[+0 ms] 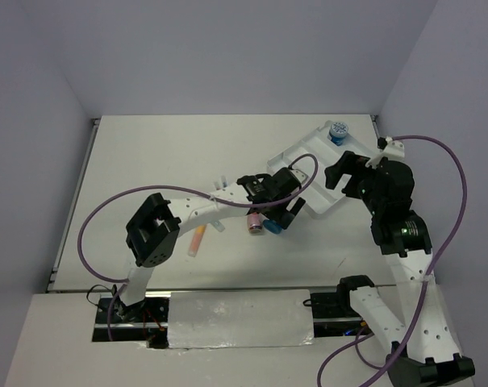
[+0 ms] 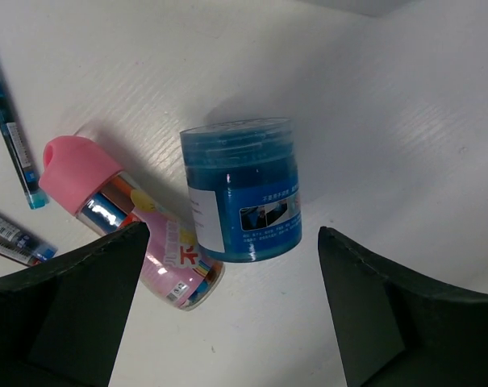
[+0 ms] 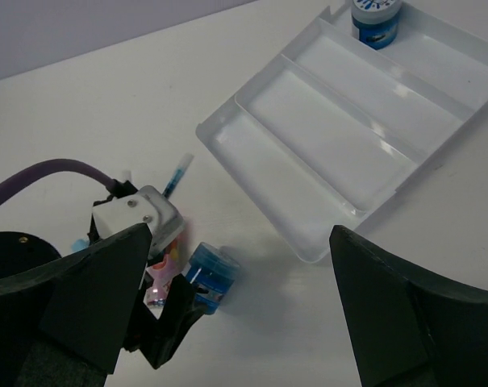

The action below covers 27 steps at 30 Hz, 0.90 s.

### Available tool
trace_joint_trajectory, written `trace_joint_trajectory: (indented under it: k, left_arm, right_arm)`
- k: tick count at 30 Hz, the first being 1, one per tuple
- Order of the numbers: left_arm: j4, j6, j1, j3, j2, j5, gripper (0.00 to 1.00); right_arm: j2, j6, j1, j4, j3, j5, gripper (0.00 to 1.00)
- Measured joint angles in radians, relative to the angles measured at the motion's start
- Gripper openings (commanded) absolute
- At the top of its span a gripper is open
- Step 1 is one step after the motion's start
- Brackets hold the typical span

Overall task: Sort the stationery into containers
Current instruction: Pick up the stationery from the center of the board.

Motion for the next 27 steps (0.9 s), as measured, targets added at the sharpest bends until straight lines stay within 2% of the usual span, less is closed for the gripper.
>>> trace_joint_trajectory:
  k: [9,14,15,17,18,21,25,27]
  left_arm:
    - [0.060,0.004,-0.004,-0.048,0.025,-0.020,0.98]
    - [0.087,0.004,-0.005,-0.051,0.071,-0.010,0.89]
    - [0.094,0.004,-0.005,-0.056,0.074,-0.006,0.78]
    - [0.106,0.002,-0.005,-0.064,0.077,0.008,0.65]
    - [0.110,0.003,-0.005,-0.065,0.077,0.011,0.53]
    - [0.122,0.003,-0.005,-0.066,0.077,0.026,0.23]
    - [0.168,0.001,-0.005,-0.101,0.056,0.076,0.04]
    - [0.211,0.003,-0.006,-0.166,0.011,0.112,0.00]
  right_arm:
    - [-0.006,0.005,0.000,0.001,-0.002,-0.114,1.00]
    - [-0.018,0.005,0.000,0.004,-0.002,-0.144,1.00]
    - [-0.018,0.005,0.000,0.005,-0.002,-0.147,1.00]
    - [-0.018,0.004,0.000,0.006,-0.004,-0.150,1.00]
    - [-0.018,0.004,0.000,0.005,-0.005,-0.151,1.00]
    - [-0.018,0.004,0.000,0.006,-0.006,-0.149,1.00]
    - [-0.021,0.021,0.000,0.006,-0.005,-0.130,1.00]
    - [-0.036,0.048,-0.003,0.008,-0.005,-0.106,1.00]
